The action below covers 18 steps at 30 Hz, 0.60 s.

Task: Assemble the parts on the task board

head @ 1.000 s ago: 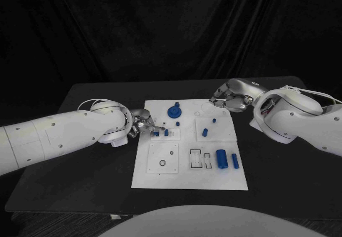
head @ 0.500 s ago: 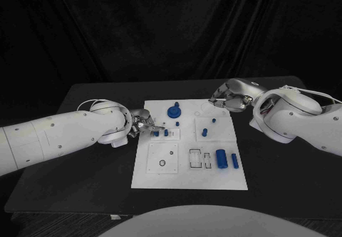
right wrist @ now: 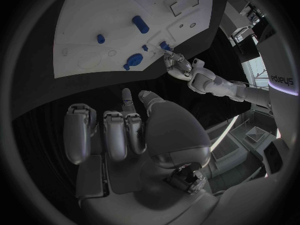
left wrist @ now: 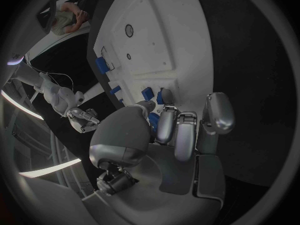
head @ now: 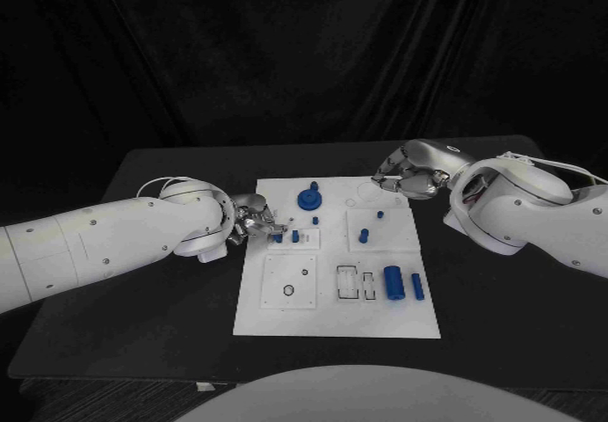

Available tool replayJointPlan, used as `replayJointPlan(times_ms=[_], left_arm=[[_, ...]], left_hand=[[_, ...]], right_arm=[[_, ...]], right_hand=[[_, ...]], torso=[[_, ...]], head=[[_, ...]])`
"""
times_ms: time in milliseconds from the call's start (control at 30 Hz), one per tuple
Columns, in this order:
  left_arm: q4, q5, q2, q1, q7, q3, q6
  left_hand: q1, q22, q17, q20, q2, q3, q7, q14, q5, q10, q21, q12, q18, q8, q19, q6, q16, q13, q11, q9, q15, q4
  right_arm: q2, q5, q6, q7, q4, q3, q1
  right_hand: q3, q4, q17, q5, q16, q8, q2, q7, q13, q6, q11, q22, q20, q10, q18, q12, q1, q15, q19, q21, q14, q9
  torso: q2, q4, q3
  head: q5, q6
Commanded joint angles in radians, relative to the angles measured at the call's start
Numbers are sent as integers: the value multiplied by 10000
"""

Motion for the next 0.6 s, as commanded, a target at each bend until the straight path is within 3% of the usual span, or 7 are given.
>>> replayJointPlan(times_ms=[33, 600], left_arm=[[20, -46, 0, -26, 149, 5, 84], [-9, -46, 26, -26, 129, 5, 338]], left_hand=[[218, 1457, 2635, -41, -101, 220, -13, 1057, 279, -14, -47, -3, 126, 17, -50, -111, 27, 1258, -73, 19, -43, -66], [550, 1441, 2635, -49, -358, 634, -19, 1057, 430, -58, -94, -39, 135, -13, -101, -171, 27, 1234, -80, 32, -49, -326]], right_arm=[[-6, -19, -19, -101, 9, 8, -25], [-10, -19, -28, -102, 13, 8, -33]], right_hand=[[30, -11, 2070, 64, -66, -56, -7, 4, 2630, 61, 13, 2112, 36, 1057, 152, -63, 96, 8, 290, -74, 956, -19], [30, -11, 2070, 64, -66, -56, -7, 4, 2630, 61, 13, 2112, 36, 1057, 152, -63, 96, 8, 290, -74, 956, -19]], torso=[[-1, 2, 2], [1, 0, 0]], head=[[4, 2], [-9, 2]])
